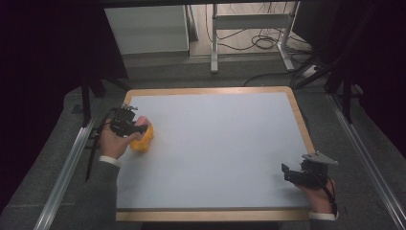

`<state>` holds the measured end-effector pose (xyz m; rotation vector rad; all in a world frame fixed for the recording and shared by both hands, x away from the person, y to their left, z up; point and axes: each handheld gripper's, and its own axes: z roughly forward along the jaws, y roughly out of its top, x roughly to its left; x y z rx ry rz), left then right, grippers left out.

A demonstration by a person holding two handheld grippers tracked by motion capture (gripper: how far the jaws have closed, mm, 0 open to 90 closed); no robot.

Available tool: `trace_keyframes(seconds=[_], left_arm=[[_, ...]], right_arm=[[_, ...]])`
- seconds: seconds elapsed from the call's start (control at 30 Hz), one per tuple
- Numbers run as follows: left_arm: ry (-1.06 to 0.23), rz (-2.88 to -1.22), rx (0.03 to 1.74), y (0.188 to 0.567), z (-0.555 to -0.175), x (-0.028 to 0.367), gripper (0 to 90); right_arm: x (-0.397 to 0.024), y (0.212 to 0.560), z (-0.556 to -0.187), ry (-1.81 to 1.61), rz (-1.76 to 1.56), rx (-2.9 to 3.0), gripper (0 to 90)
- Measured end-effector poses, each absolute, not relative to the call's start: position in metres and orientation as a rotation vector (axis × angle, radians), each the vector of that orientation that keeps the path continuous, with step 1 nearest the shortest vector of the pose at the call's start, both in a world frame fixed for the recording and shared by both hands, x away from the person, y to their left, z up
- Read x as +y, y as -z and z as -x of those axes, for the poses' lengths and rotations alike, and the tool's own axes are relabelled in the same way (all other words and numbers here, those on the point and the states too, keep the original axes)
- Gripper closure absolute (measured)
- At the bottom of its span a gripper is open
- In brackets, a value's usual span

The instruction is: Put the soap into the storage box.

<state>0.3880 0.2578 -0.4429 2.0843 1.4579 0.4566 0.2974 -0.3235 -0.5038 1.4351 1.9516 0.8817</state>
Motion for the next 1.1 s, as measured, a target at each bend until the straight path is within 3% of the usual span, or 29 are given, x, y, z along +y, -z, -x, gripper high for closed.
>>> trace_keyframes(seconds=[1.1], left_arm=[[-0.395,-2.107,1.545,0.481,-0.399,0.262,59.9]], right_arm=[[-0.322,0.506,-0.298,-0.872,-1.434,1.961,7.8]])
